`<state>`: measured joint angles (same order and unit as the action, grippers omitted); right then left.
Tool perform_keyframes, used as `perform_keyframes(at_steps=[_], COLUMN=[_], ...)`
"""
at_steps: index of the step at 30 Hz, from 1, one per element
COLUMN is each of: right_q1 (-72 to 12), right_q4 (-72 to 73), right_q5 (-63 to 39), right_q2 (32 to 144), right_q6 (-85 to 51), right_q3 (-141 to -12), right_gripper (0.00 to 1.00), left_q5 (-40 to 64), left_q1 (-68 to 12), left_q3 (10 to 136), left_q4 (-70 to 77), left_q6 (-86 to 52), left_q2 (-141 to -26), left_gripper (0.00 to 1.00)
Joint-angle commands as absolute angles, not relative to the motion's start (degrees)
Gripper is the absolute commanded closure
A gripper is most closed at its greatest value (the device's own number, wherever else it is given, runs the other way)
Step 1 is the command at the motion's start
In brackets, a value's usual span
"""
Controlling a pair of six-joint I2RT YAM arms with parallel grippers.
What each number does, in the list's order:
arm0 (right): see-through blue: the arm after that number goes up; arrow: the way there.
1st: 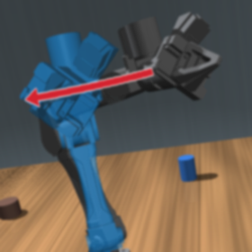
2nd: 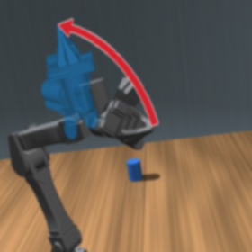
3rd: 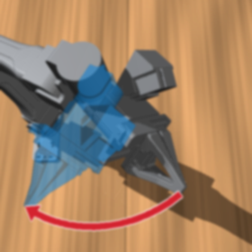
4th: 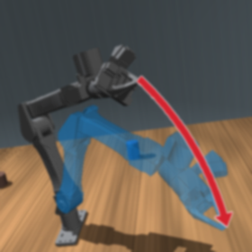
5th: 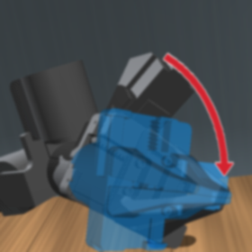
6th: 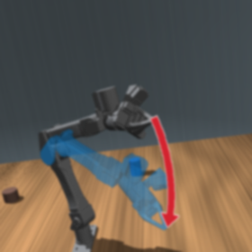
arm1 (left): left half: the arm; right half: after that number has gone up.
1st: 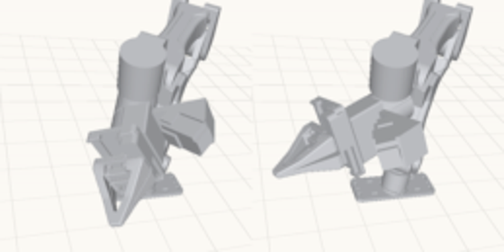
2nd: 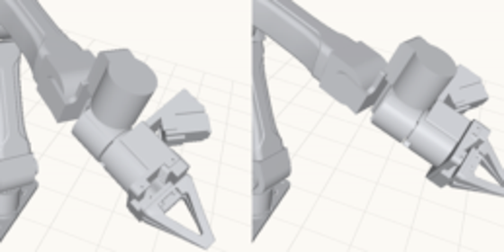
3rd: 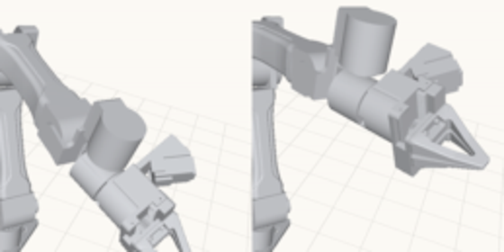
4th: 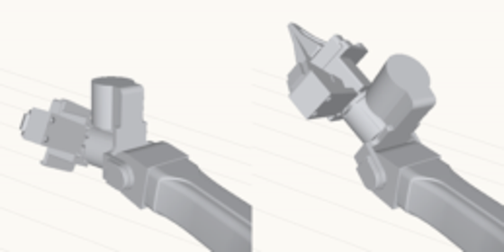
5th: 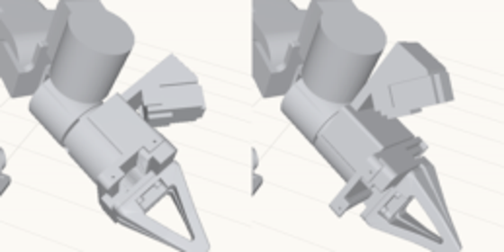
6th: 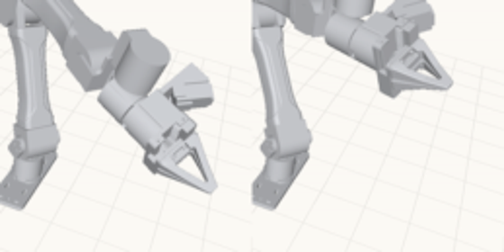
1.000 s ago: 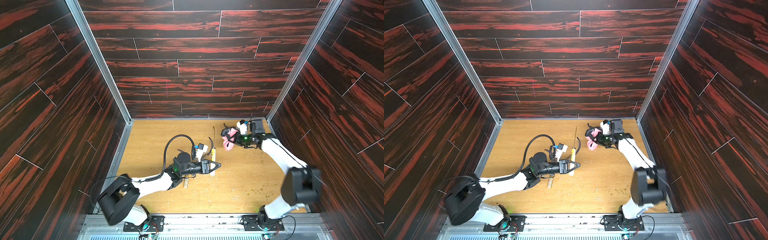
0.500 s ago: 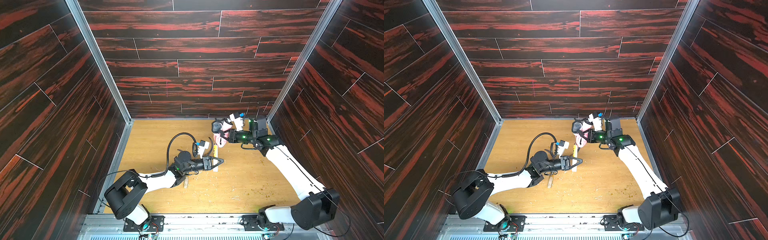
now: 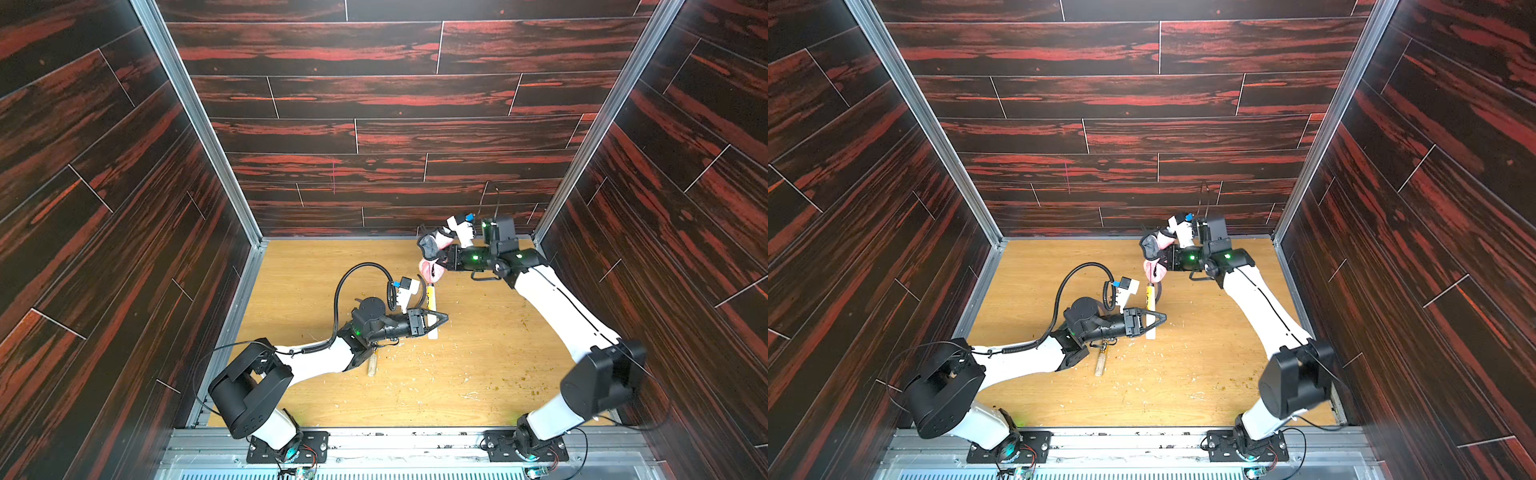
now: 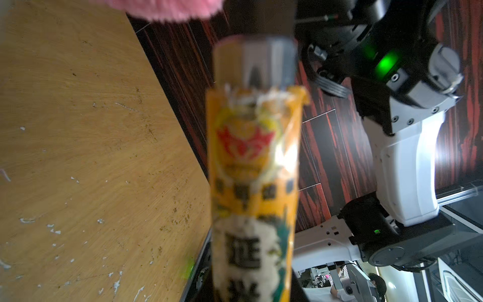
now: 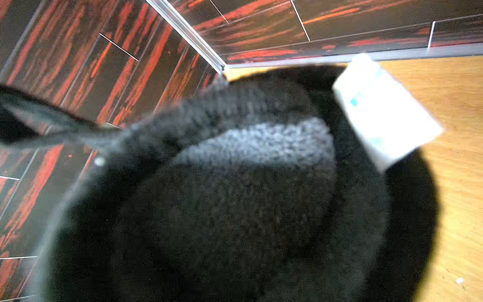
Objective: Wipe small sickles with rags
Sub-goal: Wipe the small sickle.
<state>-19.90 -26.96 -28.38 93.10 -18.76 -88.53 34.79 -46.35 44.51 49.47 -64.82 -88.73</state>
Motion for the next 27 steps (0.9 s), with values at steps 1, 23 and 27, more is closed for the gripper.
perform_keyframes(at_steps=[1,23,27], right_q1=[-20.11,-14.90,-13.79], right_q4=[-26.83,-26.59,-25.50], right_q5=[-28.05,-29.05,-27.46], right_q2=[96.87,109.66,107.92], right_q6=[-16.87,-16.50,-17.14], right_q3=[-93.00,-95.08,-90.38], right_gripper=[1.00,1.00,1.00], left_q5=[41.69,43.00,42.02], left_q1=[-48.95,-48.98,-48.98], left_q3=[47.13,45.70,44.95], left_q4=[42.08,41.18,41.96], left_q6=[-57.54,-56.65,-56.93], left_q2=[-84.19,-80.87,-80.45], left_gripper=[1.00,1.00,1.00])
